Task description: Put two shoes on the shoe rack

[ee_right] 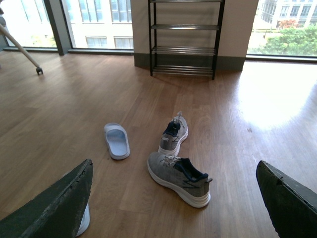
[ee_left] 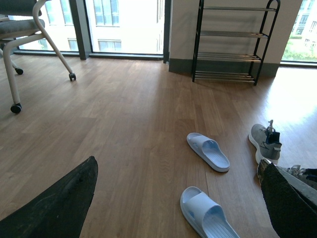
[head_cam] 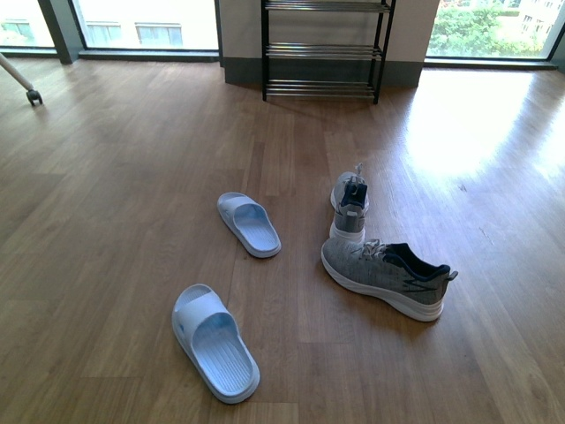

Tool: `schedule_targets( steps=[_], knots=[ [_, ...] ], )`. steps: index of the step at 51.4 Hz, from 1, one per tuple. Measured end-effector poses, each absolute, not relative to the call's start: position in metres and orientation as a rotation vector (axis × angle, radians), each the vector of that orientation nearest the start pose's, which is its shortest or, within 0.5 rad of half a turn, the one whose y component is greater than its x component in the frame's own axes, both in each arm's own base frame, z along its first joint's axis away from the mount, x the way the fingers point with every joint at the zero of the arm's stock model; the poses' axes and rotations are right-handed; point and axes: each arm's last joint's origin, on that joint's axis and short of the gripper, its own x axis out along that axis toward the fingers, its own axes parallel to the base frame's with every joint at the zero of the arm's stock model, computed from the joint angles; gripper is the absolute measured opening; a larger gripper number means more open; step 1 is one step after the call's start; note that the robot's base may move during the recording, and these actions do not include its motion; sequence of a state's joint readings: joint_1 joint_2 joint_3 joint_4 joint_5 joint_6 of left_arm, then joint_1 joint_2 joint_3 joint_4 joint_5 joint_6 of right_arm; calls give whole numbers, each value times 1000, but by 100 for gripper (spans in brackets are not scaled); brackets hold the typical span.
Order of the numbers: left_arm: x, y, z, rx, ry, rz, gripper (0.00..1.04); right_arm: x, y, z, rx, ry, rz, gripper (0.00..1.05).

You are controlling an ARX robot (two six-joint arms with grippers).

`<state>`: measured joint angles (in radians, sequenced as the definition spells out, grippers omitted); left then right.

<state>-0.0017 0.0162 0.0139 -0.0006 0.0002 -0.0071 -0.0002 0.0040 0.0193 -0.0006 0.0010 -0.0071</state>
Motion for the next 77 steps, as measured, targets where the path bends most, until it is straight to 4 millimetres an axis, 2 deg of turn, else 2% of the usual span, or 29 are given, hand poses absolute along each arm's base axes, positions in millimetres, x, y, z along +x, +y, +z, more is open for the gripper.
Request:
schedule_targets(
  steps=[77],
  knots=[
    [98, 0, 167, -7, 3, -2, 95, 97, 0, 170, -7, -15, -4, 95]
  ],
)
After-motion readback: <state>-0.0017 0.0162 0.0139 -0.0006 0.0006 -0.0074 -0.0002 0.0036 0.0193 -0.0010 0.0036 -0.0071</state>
